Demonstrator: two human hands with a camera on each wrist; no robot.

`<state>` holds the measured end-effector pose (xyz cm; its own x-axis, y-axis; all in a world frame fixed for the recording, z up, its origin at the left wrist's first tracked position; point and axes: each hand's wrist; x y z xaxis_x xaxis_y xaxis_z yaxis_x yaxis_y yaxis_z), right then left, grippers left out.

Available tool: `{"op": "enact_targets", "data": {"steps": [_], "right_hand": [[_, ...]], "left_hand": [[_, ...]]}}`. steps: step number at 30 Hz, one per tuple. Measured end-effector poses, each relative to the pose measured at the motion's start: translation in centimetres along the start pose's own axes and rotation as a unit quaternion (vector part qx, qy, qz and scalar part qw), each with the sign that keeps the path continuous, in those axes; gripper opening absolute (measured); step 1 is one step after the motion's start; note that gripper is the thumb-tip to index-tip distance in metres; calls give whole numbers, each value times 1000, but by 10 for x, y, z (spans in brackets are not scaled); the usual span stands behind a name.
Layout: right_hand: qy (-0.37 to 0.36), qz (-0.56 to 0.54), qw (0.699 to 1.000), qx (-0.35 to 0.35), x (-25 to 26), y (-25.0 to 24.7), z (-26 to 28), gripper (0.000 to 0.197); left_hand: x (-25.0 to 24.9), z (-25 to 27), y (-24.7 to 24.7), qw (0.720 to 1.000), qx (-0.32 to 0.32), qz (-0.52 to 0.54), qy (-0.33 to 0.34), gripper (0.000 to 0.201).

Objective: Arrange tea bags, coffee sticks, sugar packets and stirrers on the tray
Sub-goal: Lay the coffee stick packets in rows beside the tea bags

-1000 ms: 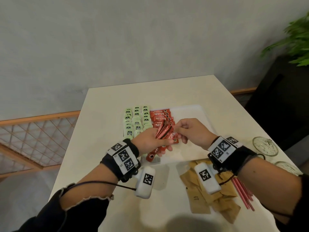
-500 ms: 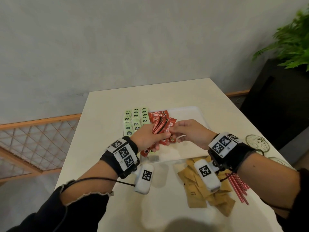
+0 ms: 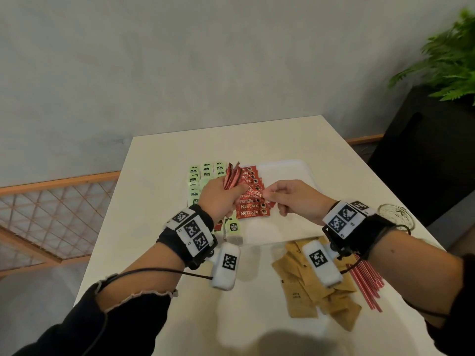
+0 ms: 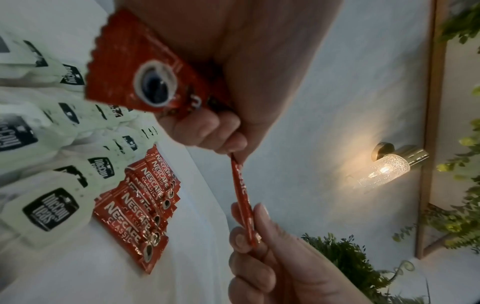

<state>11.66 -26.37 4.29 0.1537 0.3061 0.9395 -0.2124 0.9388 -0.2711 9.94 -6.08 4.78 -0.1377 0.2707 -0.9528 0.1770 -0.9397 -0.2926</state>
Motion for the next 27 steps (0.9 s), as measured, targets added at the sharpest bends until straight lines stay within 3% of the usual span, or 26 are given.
{"op": "enact_targets", "data": {"steps": [4, 7, 11, 13, 19, 24, 27], "right_hand": [[24, -30, 999, 3, -10, 0, -2, 25], [34, -5, 999, -15, -16, -2, -8, 21], [85, 201, 974, 58, -27, -10, -16, 8], [110, 246, 960, 71, -35, -10, -21, 7], [147, 217, 965, 14, -47, 5, -39, 28], [159, 155, 975, 18, -39, 8, -46, 31], [130, 201, 971, -13, -40, 7, -47, 32]], "left_hand": [[4, -3, 1, 999, -4, 30, -17, 24], [7, -6, 1, 1000, 2, -25, -7, 22], [9, -15, -7, 997, -12, -55, -50, 23], [6, -18, -9, 996, -15, -34, -80, 21], [13, -20, -12, 995, -10, -4, -100, 18], [14, -13, -18, 996, 47, 8, -80, 15], [20, -12, -22, 991, 117, -23, -65, 16]]}}
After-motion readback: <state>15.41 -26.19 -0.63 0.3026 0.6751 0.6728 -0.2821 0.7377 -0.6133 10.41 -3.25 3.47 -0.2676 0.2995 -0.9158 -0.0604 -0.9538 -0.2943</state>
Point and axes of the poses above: each hand's wrist, its own z-axis away from the middle knuckle, its own y-axis out of the palm, x = y × z, and after that the axes turned 12 degrees about -x, right-handed
